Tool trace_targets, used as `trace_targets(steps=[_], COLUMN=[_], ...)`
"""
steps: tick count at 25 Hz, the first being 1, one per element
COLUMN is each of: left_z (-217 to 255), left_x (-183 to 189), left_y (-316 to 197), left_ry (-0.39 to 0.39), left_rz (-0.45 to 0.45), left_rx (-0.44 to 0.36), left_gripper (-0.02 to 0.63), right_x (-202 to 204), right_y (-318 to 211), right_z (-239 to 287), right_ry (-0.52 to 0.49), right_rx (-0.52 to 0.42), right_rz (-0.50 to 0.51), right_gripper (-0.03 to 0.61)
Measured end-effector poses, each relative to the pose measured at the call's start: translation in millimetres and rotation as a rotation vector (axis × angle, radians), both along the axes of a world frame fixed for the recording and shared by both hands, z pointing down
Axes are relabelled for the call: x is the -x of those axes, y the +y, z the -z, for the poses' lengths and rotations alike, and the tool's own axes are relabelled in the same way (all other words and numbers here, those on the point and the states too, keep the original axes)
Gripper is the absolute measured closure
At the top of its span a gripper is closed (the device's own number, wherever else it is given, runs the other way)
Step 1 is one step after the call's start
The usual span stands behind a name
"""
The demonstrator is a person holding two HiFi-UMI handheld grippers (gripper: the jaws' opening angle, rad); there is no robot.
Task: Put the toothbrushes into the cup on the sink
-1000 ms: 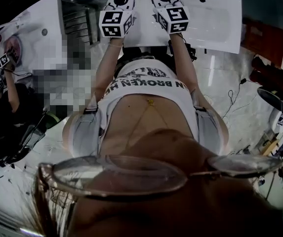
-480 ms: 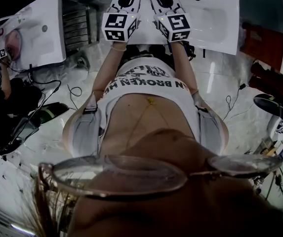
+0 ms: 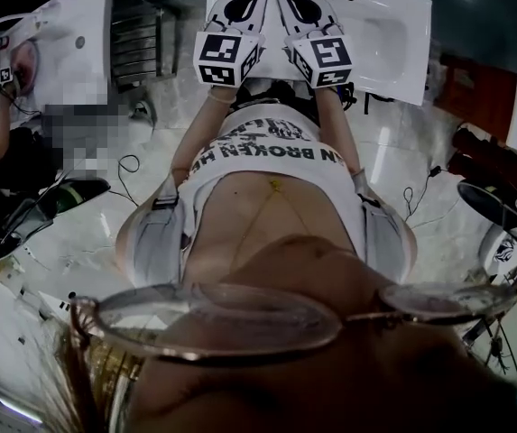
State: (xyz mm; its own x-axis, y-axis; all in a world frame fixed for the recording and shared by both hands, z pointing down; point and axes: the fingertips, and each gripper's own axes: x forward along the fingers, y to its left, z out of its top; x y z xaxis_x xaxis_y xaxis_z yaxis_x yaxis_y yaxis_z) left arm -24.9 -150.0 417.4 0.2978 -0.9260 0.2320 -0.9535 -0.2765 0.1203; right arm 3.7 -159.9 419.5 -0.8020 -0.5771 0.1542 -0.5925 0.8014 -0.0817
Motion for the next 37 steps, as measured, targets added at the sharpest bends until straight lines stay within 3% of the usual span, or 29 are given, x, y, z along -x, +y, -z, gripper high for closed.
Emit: trace_targets(steps=[8, 19, 37], left_z=[6.9, 6.9, 9.1], left_x=[-33.3, -33.4, -40.9], left_y=[26.4, 39.0, 40.0], left_ry=[-0.027, -0.029, -0.044], left_rz=[0.052, 0.114, 0.126], left_rx=[-0.018, -0.022, -0.029], left_gripper=[0.6, 0.6, 0.6], right_x=[-29.0, -32.9, -37.9], right_y=[20.4, 32.0, 34.5], right_z=[9.3, 11.0, 12.0], right_ry=[-0.008, 0.009, 0.018], right_rx=[-0.028, -0.041, -0.046], right_rz=[0.052, 0.112, 0.135], right_gripper=[0.548, 0.548, 0.548])
